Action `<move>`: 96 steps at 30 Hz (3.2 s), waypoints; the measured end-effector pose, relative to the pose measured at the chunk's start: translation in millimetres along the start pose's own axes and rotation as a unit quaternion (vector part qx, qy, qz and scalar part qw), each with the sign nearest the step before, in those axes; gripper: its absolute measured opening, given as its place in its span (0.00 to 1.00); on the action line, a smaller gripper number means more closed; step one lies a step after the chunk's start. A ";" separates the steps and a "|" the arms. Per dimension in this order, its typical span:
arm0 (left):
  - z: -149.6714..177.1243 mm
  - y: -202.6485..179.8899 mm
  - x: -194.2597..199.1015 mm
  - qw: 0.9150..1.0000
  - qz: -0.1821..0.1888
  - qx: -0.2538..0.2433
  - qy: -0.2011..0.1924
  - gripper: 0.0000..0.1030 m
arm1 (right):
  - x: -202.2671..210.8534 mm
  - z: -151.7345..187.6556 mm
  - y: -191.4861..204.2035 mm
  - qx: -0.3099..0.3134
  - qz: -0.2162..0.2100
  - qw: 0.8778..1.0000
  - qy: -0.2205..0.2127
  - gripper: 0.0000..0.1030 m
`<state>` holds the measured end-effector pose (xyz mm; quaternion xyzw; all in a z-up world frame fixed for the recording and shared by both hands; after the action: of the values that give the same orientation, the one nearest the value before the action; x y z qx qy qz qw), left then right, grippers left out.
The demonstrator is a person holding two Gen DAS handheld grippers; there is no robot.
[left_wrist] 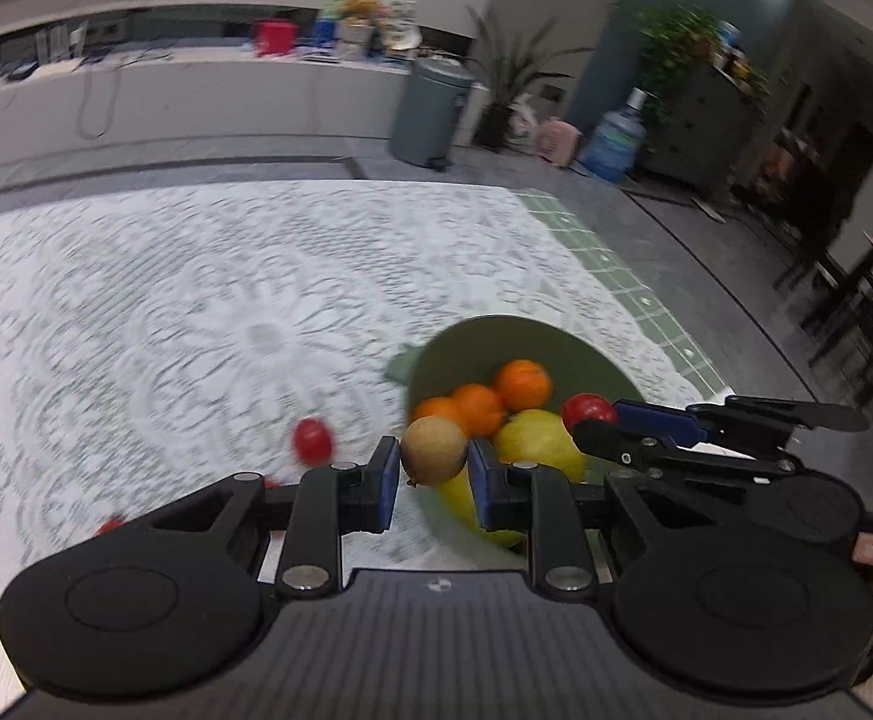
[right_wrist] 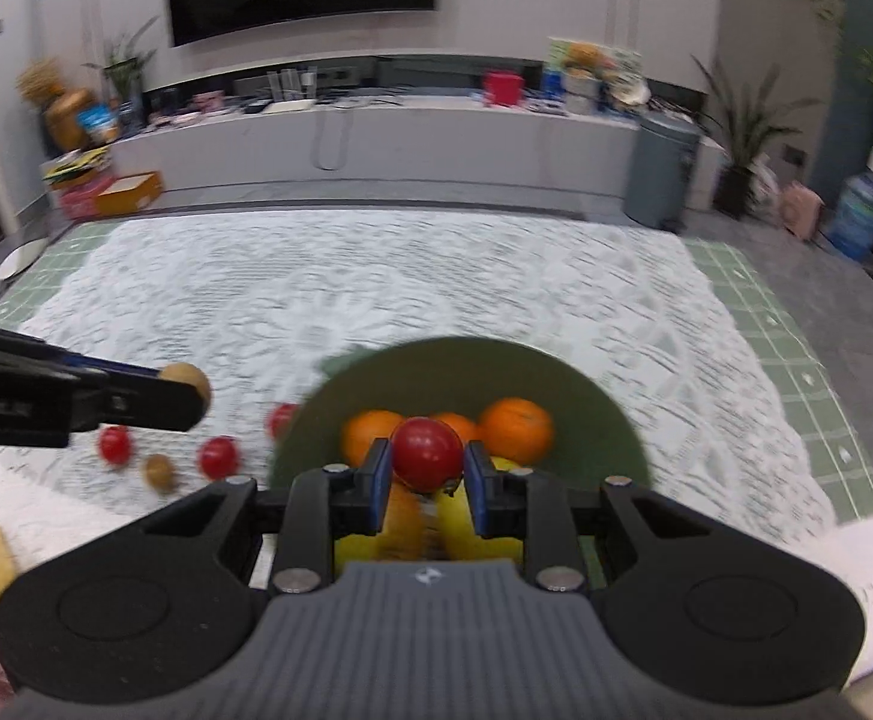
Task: Organize fruits
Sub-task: 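Lift both fruits and carry them over the green colander, then lower both fruits into the colander and open both tools, then move both tools back from the colander to the remaining small fruits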
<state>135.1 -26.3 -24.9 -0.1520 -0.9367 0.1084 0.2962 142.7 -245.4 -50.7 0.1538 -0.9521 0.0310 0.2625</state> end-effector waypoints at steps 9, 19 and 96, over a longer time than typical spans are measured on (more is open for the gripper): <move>2.5 -35.6 -46.1 0.998 0.025 -0.040 0.033 0.27 | -17.4 8.9 -45.4 -0.058 0.022 0.998 0.016 0.22; 6.9 -41.7 -91.0 0.997 0.013 -0.049 0.067 0.26 | -51.3 11.1 -57.8 -0.090 0.035 0.995 0.024 0.22; 0.6 86.4 56.2 0.992 -0.111 0.042 -0.038 0.49 | -13.4 5.3 133.5 0.069 -0.075 0.995 -0.020 0.63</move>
<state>110.1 73.6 -21.4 -0.0303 -0.9531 0.1199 0.2763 109.8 -115.6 -59.2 0.2432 -0.9385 0.0739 0.2335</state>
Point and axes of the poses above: each gripper's, at about its wrist camera, not at the fingertips, and x roughly against the way its jaws point, y to its left, z to its underside, the point moved 2 cm from there along -x, roughly the way its jaws point, and after that the axes turned 13 degrees about -y, right-handed, at the moved point
